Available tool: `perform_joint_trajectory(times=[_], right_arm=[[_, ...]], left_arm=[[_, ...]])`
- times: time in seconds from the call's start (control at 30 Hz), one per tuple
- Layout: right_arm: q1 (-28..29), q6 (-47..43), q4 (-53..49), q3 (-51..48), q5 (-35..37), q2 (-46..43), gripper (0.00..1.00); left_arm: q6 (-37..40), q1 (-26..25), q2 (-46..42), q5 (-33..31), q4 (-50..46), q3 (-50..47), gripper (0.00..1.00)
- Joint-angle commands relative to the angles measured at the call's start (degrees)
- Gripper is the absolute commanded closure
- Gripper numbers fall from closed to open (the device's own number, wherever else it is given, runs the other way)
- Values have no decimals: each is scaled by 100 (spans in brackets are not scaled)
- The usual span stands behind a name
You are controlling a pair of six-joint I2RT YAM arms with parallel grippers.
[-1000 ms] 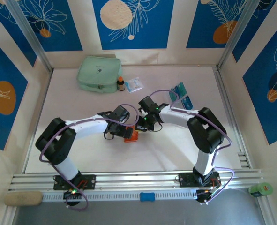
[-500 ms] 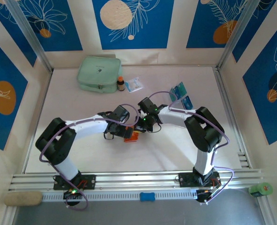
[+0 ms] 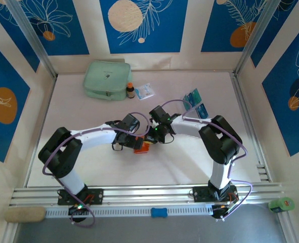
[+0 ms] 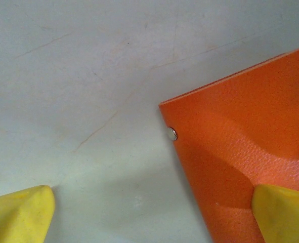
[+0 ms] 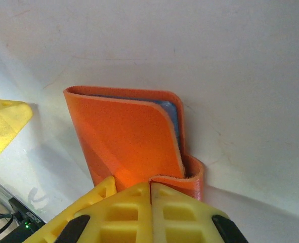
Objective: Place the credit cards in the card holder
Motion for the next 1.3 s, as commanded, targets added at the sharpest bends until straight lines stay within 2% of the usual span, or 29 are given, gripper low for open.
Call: perform_joint_trajectory(times=[0.0,0.2,0.5,0.57,0.7,0.9,1.07,1.13,1.27], right_arm=[[97,269,-403,-262,104,446,100],[112,546,-289,-470,103,553,100],[110,521,-142,-444,-29,242,99],[106,455,-87,-396,-94,52,91],[63,297,-184,-224,-216,-514,63],[-166,135,-523,-259,-97,-1656,30],[-565,-154,-511,-635,18,-2738,18],[-739,-382,-632,-715,258,-3206,11],[-1296,-804,-993,-781,686,-4043,3]], left_arm=[[114,-62,38,-59,-254,-101,0],[80,-65,-92,9,-333,-66,0],[-113,-65,-419,-17,-355,44,0],[-184,-65,-581,-73,-329,51,0],[-337,-49,-1033,-283,-367,125,0],[-449,20,-2038,-716,-326,136,0],[-414,184,-2793,-970,-61,1,0],[-369,267,-3004,-1131,77,-68,0],[-137,393,-3402,-1634,423,-245,0]])
